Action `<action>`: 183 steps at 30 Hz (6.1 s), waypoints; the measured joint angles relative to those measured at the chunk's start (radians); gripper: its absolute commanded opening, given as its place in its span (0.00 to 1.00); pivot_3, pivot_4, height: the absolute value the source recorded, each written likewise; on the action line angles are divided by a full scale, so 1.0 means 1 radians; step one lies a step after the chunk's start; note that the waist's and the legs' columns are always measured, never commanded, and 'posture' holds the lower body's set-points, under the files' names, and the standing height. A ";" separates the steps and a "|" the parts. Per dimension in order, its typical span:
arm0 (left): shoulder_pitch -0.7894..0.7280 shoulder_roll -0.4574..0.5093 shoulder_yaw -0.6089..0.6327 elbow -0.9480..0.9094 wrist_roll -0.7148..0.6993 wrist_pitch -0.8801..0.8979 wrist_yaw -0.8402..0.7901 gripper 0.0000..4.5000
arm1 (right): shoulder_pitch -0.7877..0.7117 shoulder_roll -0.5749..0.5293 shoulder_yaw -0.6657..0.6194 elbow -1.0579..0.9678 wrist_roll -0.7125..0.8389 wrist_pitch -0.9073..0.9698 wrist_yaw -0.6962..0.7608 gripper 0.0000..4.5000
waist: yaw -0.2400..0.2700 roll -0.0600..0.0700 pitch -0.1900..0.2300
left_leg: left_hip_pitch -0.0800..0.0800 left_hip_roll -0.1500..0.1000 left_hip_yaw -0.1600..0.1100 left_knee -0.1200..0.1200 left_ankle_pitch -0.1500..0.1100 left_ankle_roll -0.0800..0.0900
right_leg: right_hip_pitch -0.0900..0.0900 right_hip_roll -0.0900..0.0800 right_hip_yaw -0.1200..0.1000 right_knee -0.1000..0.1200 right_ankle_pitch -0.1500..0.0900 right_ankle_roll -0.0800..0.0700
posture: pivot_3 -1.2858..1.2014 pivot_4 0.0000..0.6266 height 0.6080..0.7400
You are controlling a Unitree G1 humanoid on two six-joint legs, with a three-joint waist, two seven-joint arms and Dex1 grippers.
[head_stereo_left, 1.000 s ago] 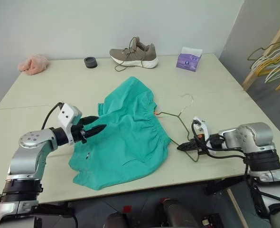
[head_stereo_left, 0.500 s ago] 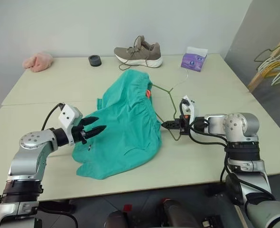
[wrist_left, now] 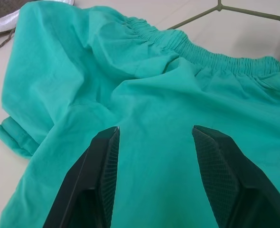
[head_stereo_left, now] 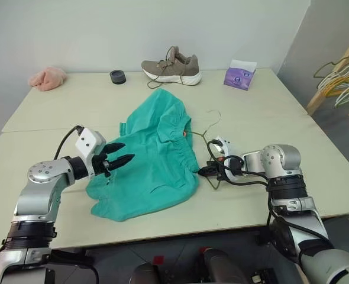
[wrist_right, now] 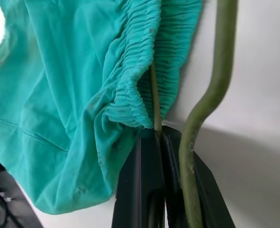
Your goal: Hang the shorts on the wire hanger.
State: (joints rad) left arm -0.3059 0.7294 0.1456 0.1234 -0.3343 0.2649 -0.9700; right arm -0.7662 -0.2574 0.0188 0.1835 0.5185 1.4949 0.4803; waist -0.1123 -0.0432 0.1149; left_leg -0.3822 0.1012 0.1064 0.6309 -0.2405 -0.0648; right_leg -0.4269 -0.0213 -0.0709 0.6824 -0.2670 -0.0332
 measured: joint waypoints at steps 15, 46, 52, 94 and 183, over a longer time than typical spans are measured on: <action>0.030 0.001 -0.001 -0.015 -0.001 0.016 -0.003 0.57 | 0.219 -0.279 0.195 -0.362 0.166 0.032 0.236 0.00 | -0.002 -0.003 -0.002 | 0.003 0.001 -0.002 0.001 0.000 0.001 | 0.002 0.001 -0.001 0.001 -0.002 0.004 | 0.47 0.13 1.00; 0.118 0.016 -0.002 -0.095 -0.021 0.074 -0.039 0.57 | 0.070 -0.173 0.130 -0.194 0.192 0.082 0.192 0.00 | 0.011 -0.002 -0.001 | 0.000 0.000 -0.010 0.000 0.000 0.002 | 0.001 0.001 -0.002 -0.001 -0.002 0.004 | 0.48 0.15 1.00; 0.174 0.062 -0.058 -0.096 0.002 0.075 -0.115 0.57 | 0.085 -0.236 0.146 -0.215 0.194 0.058 0.223 0.00 | 0.021 -0.001 -0.001 | 0.000 -0.001 -0.011 0.000 0.000 0.002 | 0.001 0.001 -0.003 -0.001 -0.002 0.004 | 0.47 0.15 1.00; 0.407 0.132 -0.111 -0.194 0.019 -0.008 -0.221 0.00 | -0.224 -0.147 0.186 0.488 -0.125 -0.372 0.316 0.00 | 0.003 0.020 -0.015 | 0.003 -0.001 -0.007 -0.001 0.000 0.003 | 0.002 0.000 0.001 -0.002 -0.002 0.004 | 0.48 0.13 1.00; -0.481 0.253 -0.257 0.349 0.210 -0.164 -0.589 0.01 | 0.032 -0.132 0.424 -0.123 -0.657 -1.337 0.358 0.00 | -0.003 0.016 -0.015 | -0.003 0.000 0.002 0.011 0.000 0.003 | -0.005 0.002 0.003 0.009 -0.002 0.004 | 0.47 0.11 1.00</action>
State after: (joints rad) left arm -0.7868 0.9828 -0.1110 0.4719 -0.1241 0.1005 -1.5594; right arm -0.7343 -0.3890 0.4430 0.0609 -0.1384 0.1575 0.8387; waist -0.1151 -0.0274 0.1000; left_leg -0.3847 0.1011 0.1080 0.6423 -0.2406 -0.0622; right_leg -0.4317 -0.0193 -0.0680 0.6915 -0.2690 -0.0290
